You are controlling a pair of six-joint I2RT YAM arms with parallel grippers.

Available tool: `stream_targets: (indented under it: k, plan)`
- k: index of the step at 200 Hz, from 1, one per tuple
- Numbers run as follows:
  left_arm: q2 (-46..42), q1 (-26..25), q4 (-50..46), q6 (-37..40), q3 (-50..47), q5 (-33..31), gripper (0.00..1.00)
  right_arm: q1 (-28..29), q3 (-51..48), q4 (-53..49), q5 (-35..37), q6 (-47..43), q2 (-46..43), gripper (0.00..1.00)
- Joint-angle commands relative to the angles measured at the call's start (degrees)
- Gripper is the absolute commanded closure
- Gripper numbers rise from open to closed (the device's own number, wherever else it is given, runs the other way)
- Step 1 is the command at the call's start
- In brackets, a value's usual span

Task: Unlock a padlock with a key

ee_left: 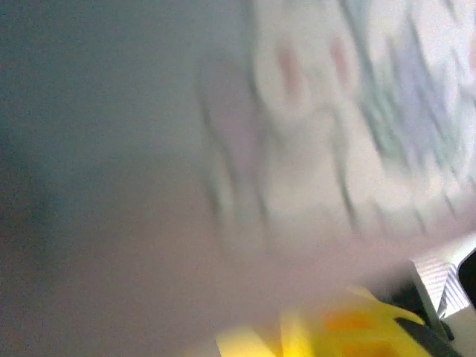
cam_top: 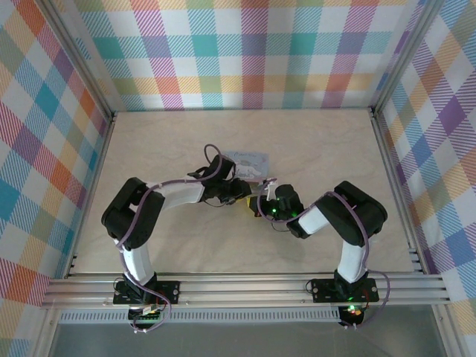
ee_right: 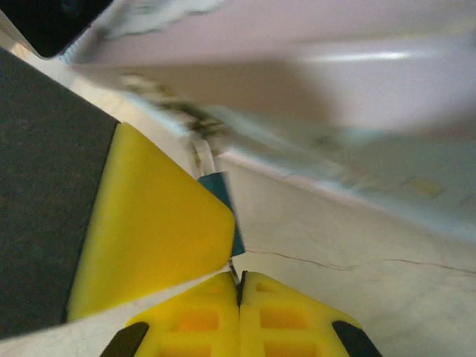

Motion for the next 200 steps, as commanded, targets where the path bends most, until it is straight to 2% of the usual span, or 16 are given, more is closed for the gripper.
stream_targets:
  k: [1,25,60,124,158,200]
  plan:
    - [-4.86,0.87,-1.47,1.05,-1.63,1.62,0.58,0.37,1.14,5.21,-0.04,1.71,0.41,1.00]
    - [-8.24,2.37,-1.39,1.04,-3.81,1.16,0.48,0.47,1.24,4.97,-0.23,2.04,0.40,1.00]
    - [-12.53,4.60,2.30,-0.76,-8.72,0.86,0.43,0.65,1.95,4.46,-0.98,4.02,0.46,1.00]
    - [-11.44,5.51,27.08,-14.33,-20.60,2.14,0.46,1.35,3.99,-0.77,-2.22,11.69,-2.46,1.00]
    - [-10.94,5.51,30.50,-15.65,-21.67,1.05,0.48,1.44,6.08,-6.15,-3.42,13.35,-3.23,1.00]
    - [-8.80,5.51,32.92,-17.69,-21.61,0.27,0.51,1.44,6.42,-6.76,-3.75,14.19,-2.97,1.00]
